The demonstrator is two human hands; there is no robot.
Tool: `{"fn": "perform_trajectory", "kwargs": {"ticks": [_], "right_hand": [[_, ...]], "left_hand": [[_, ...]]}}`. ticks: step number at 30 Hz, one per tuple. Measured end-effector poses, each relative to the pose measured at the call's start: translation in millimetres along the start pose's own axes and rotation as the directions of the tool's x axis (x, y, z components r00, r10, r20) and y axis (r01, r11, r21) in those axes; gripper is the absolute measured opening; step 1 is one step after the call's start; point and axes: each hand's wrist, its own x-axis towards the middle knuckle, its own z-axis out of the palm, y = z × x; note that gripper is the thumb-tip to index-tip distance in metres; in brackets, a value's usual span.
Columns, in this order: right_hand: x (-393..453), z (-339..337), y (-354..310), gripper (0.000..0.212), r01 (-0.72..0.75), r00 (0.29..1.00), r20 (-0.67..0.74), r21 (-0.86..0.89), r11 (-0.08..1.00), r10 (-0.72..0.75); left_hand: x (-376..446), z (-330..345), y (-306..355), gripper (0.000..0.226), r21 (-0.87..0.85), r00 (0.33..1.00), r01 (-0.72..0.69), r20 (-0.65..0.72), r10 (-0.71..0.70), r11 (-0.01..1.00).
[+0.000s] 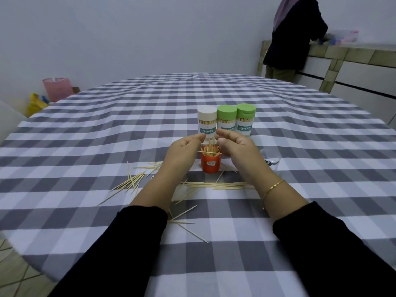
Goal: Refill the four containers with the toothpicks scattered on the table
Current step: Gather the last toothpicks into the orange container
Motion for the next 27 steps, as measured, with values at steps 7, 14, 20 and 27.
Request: {"fn": "perform_trajectory", "kwargs": {"ticks": [7, 14, 20, 27], "right_hand": [[1, -10, -3, 0.019, -0.031, 0.997, 0.067, -0.254, 0.967, 0.05], [-4, -9, -6, 0.016, 0.028, 0.999, 0.052, -0.271, 0.962, -0.014], [-6, -9, -6, 0.015, 0.072, 0.997, 0.053, -0.289, 0.955, -0.059], [-4, -8, -4, 0.015, 0.075, 0.997, 0.038, -0.302, 0.95, -0.066]], "left_hand": [[-2, -19, 3, 0.015, 0.135, 0.987, 0.022, 0.154, -0.043, 0.991], [-6, -27, 5, 0.011, 0.018, 0.991, -0.006, 0.131, 0.003, 1.0], [-3, -29, 5, 0.021, -0.218, 0.998, -0.05, -0.037, 0.043, 0.975], [-4, -25, 5, 0.027, -0.168, 0.95, -0.305, -0.126, 0.287, 0.937]]}}
